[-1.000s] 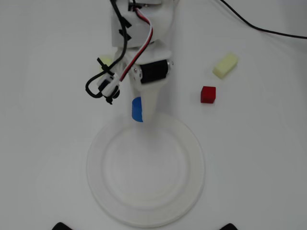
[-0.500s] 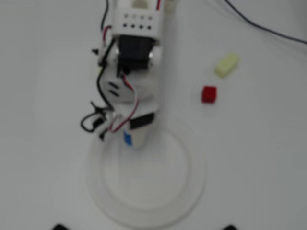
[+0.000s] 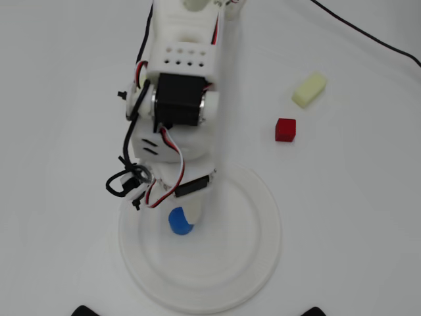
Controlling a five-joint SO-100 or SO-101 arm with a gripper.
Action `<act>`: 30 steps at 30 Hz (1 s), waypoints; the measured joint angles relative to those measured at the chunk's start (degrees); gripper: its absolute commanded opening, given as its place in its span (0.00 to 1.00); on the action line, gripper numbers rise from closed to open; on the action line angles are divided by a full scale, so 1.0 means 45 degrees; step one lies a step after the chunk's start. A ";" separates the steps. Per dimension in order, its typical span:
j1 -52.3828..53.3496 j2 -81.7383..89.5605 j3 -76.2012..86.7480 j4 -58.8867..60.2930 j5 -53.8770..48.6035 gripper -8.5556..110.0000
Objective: Grasp a blue block and put it in the dish.
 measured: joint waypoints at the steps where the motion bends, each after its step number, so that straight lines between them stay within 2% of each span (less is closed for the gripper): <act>1: 0.0000 -0.0273 -0.1230 0.0605 -0.0098 0.28; 5: -0.0137 -0.0215 -0.4043 0.1094 0.0020 0.29; 10: -0.0059 0.0664 -0.3184 0.1113 0.0449 0.29; 23: -0.0195 0.9219 0.4902 0.1113 0.1504 0.29; 30: -0.0352 1.4902 1.2695 0.0586 0.1504 0.29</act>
